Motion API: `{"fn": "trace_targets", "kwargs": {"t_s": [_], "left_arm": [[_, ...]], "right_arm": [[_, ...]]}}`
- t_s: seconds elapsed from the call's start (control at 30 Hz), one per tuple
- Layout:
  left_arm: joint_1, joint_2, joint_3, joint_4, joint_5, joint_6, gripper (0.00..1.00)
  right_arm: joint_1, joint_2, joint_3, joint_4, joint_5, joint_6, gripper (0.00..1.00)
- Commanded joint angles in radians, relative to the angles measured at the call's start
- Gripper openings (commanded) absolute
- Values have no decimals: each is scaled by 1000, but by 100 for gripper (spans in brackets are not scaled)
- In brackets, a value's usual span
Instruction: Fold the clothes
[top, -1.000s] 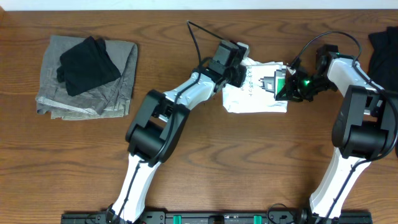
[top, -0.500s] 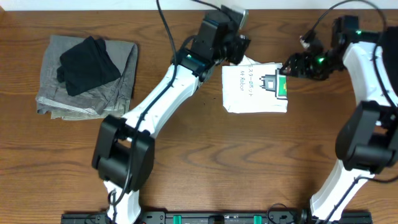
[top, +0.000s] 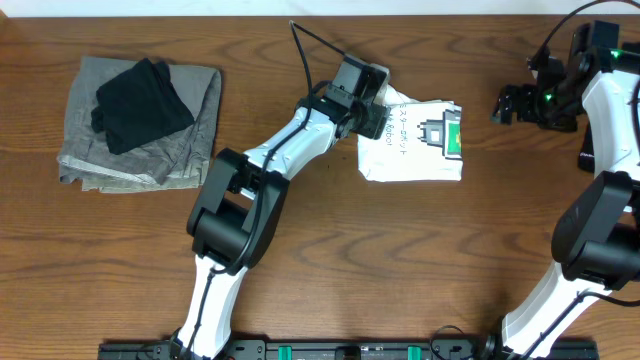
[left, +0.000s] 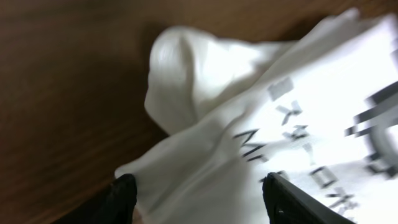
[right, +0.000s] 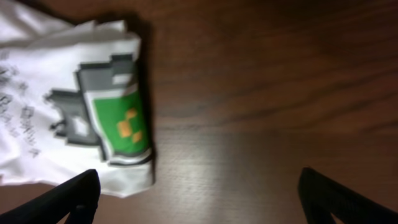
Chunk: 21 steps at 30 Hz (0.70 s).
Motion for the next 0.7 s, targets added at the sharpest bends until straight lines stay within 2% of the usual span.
{"fn": "trace_targets", "kwargs": {"t_s": [0.0, 0.2, 0.43, 0.67], "left_arm": [[-4, 30, -9, -12, -13, -14, 68], [-21, 46, -10, -43, -18, -31, 68], [-36, 46, -10, -75, -59, -149, 68], [-48, 48, -10, -112, -103, -214, 67]], "right_arm": [[-5, -2, 4, 5, 41, 14, 99], [-5, -2, 4, 3, 41, 14, 99], [-5, -2, 4, 3, 41, 14, 99], [-5, -2, 4, 3, 41, 14, 99]]}}
